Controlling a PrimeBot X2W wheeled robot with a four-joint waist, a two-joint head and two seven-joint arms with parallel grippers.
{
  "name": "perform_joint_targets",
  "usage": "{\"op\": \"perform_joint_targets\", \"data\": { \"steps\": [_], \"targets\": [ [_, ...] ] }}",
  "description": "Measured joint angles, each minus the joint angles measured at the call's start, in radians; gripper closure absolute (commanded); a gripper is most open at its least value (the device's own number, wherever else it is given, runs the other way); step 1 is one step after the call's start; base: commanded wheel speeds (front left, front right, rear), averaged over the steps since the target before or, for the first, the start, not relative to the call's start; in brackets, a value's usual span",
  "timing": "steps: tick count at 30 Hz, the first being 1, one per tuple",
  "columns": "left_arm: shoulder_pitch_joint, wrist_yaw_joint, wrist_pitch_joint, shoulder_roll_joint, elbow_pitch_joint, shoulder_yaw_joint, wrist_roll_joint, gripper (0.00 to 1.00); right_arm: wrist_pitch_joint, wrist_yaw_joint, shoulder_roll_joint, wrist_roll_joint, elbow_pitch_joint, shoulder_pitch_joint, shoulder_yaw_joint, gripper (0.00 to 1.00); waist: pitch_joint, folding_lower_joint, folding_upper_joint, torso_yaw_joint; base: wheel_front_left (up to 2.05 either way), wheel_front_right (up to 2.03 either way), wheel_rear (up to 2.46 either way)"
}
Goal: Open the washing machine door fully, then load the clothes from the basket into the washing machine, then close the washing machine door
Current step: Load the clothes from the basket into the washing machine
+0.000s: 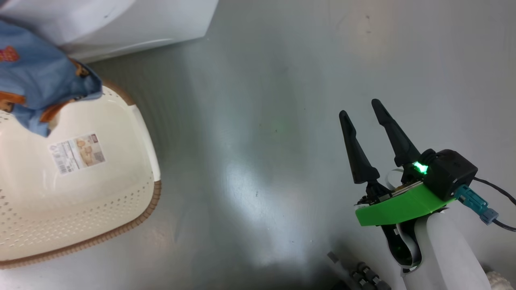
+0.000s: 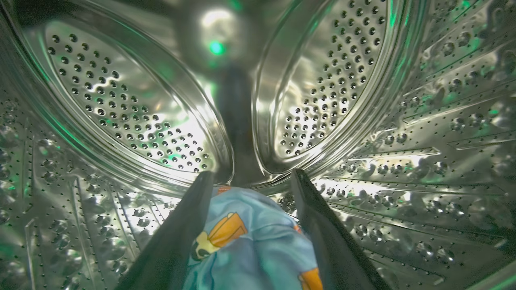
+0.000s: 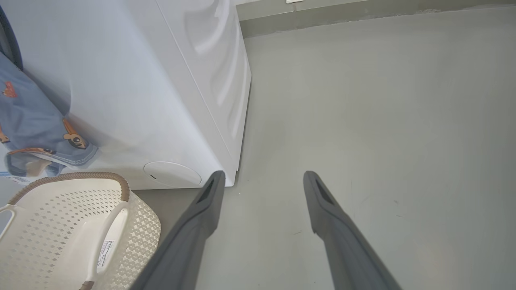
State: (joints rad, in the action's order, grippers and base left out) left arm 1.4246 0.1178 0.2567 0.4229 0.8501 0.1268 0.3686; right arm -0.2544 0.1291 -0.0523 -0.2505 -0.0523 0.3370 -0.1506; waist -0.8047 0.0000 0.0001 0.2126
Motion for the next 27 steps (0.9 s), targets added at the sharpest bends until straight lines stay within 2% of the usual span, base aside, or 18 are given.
{"op": "perform_joint_targets", "data": {
  "steps": [5,27],
  "targets": [
    [-0.071,-0.013,0.0,-0.032,-0.055,-0.023,-0.008,0.0,0.0,0.0,0.0,0.001,-0.002,0.0,0.006,0.0,0.025,0.0,0.0,-0.016,0.0,0.0,0.0],
    [-0.492,-0.012,0.0,-0.15,-0.45,-0.151,-0.035,0.0,0.0,0.0,0.0,0.004,-0.013,-0.017,0.028,0.0,0.129,0.0,0.0,-0.074,0.0,0.0,0.0]
  ]
}}
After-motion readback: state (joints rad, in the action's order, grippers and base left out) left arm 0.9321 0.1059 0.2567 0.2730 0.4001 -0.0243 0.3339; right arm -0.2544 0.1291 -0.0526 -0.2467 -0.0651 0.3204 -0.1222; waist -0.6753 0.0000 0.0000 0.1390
